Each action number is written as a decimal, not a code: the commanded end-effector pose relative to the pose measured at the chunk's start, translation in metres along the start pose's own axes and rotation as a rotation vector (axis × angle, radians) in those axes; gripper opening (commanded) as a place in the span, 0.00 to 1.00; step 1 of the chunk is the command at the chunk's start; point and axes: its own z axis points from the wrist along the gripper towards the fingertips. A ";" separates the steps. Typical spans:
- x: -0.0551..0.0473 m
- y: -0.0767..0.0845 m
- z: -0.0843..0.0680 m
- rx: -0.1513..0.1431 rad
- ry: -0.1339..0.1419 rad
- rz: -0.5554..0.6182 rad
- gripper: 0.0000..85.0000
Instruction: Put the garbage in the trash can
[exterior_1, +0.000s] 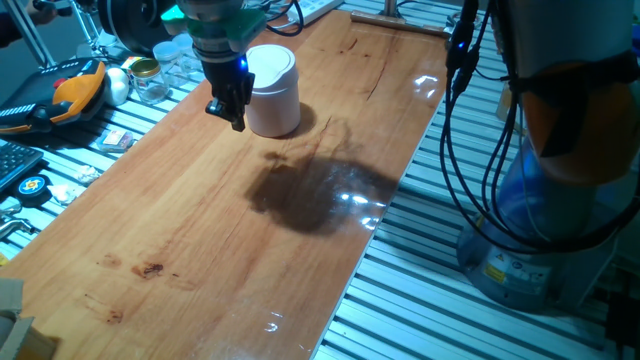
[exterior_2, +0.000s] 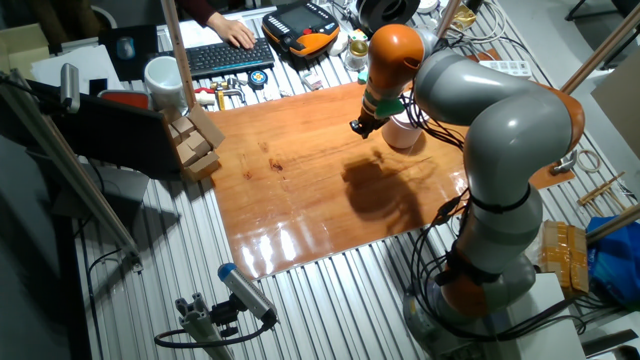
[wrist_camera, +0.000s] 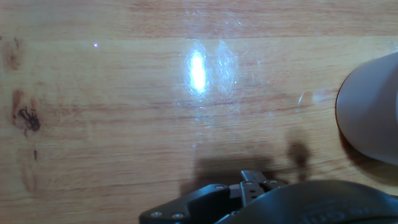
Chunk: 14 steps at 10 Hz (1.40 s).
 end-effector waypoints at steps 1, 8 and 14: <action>0.000 0.000 0.000 0.000 0.000 0.000 0.00; 0.000 0.000 0.000 0.000 -0.004 -0.009 0.00; 0.000 0.000 0.000 -0.011 -0.005 -0.008 0.00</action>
